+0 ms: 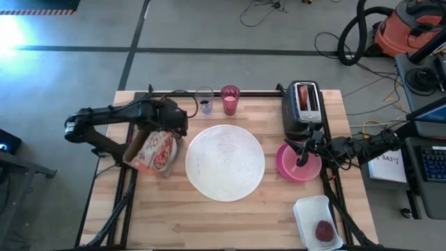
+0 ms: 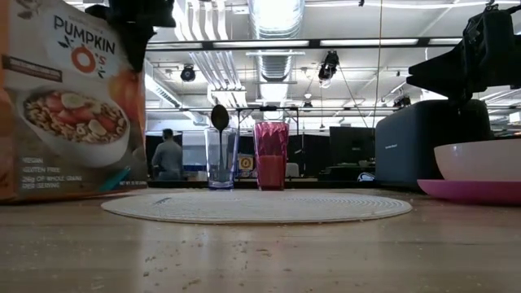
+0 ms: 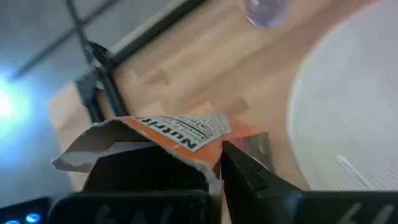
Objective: Arrange a breakfast setting
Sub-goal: Move the cereal box to the top left of the table
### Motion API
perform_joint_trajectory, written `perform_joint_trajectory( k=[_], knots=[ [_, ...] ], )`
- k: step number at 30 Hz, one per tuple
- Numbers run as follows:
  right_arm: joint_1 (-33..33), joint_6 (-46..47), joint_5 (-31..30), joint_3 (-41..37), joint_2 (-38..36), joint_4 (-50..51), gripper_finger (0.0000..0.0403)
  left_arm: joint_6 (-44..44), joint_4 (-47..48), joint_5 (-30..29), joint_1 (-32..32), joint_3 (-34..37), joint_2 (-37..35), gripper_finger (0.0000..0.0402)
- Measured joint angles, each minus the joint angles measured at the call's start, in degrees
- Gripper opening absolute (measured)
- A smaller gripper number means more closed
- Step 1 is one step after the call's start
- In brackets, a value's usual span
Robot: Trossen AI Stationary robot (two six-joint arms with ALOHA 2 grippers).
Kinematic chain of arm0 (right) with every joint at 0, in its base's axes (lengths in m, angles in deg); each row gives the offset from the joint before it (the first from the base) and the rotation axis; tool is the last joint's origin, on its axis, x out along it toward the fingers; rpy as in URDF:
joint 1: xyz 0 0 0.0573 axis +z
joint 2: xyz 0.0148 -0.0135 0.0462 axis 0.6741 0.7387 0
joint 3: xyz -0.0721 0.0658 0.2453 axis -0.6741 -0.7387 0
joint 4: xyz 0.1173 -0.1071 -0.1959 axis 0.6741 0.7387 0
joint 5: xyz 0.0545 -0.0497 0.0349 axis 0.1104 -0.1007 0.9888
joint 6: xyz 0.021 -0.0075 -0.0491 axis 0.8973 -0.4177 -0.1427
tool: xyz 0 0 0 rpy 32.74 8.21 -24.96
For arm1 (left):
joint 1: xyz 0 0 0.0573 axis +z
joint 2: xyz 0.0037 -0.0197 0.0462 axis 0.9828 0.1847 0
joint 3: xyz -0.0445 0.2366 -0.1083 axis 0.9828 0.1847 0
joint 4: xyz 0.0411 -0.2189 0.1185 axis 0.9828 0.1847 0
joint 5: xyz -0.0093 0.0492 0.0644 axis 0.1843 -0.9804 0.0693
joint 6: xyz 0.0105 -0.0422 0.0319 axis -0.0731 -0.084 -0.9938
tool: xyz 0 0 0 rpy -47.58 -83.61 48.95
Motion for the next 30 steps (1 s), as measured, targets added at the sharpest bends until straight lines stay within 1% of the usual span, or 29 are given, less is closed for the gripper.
perform_joint_trajectory(
  k=[7,11,16,21,25,30],
  knots=[
    [0.0,0.0,0.0,0.0,0.0,0.0,0.0144,-3.4,-0.6,-5.9,5.2,0.0,2.1,0.0000],
    [0.0,0.0,0.0,0.0,0.0,0.0,0.0144,-6.6,-3.4,-5.7,7.8,0.0,2.9,0.0000],
    [0.0,0.1,0.0,0.0,0.0,0.0,0.0144,-9.5,-6.5,-5.5,8.0,0.0,3.0,0.0000],
    [0.0,0.0,0.0,0.0,0.0,0.0,0.0144,-10.7,-5.3,-5.5,8.0,-3.0,2.9,0.0001],
    [0.0,0.0,0.0,0.0,0.0,0.0,0.0144,-10.8,-3.6,-5.7,8.0,-6.6,2.9,0.0018],
    [0.0,0.0,0.0,0.0,0.0,0.0,0.0144,-10.8,-1.4,-5.7,8.0,-10.1,2.9,0.0056]
  ],
)
